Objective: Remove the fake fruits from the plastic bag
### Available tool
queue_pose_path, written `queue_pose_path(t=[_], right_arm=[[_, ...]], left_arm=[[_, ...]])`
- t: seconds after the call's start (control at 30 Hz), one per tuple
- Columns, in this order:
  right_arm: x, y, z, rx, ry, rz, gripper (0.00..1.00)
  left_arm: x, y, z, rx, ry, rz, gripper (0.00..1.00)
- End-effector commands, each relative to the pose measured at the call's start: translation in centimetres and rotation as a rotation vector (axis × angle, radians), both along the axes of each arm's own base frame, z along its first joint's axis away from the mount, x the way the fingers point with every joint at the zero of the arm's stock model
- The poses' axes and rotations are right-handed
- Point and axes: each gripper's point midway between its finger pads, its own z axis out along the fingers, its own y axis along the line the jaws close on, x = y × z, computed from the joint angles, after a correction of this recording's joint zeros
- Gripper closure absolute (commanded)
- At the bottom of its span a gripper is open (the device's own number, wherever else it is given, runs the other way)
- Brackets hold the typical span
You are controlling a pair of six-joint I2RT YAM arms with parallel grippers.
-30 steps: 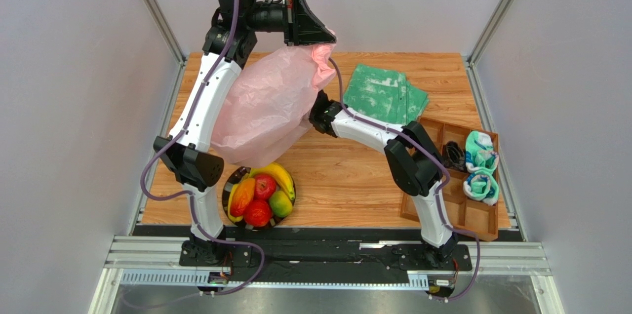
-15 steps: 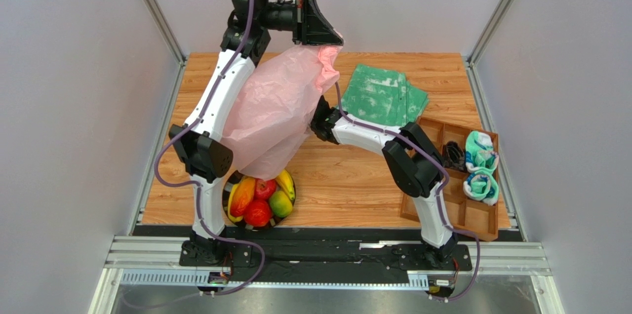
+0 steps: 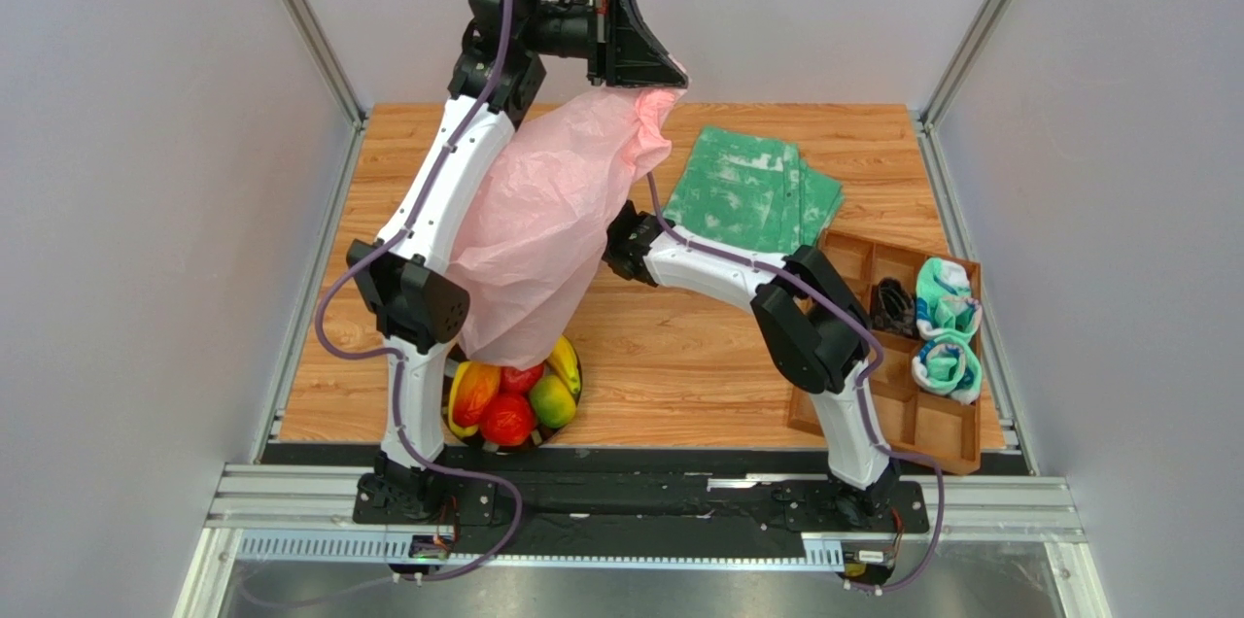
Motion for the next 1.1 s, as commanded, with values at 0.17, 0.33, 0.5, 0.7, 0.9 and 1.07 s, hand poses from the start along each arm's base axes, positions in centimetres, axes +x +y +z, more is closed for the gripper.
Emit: queue_pose_path(t=[0.17, 0.33, 0.5, 0.7, 0.9, 1.07], right_arm=[[3.7, -2.3, -1.5, -0.079, -0.038, -0.102, 0.74], [8.1, -7.4, -1.7, -0.17, -0.158, -0.283, 0.99], [10.0, -12.1, -1.9, -0.244, -0.207, -0.431, 1.0], [11.5, -16.5, -3.5, -0.387, -0.316, -0.569, 1.0], [10.8, -19.1, -6.3, -0.485, -0.28, -0.609, 1.0], [11.5, -19.7, -7.7, -0.553, -0.262, -0.638, 1.0]], left_arm=[[-0.9, 1.4, 3.8, -0.061, -0.162, 0.072, 1.0], [-1.1, 2.3, 3.6, -0.04, -0.177, 0.094, 1.0], [-0.4, 2.4, 2.1, -0.01, -0.184, 0.108, 1.0], [1.4, 2.1, -2.7, 0.087, -0.082, 0.17, 1.0], [0.5, 2.9, -9.4, 0.21, -0.001, 0.275, 1.0], [1.2, 3.5, -13.1, 0.271, 0.022, 0.362, 0.84]])
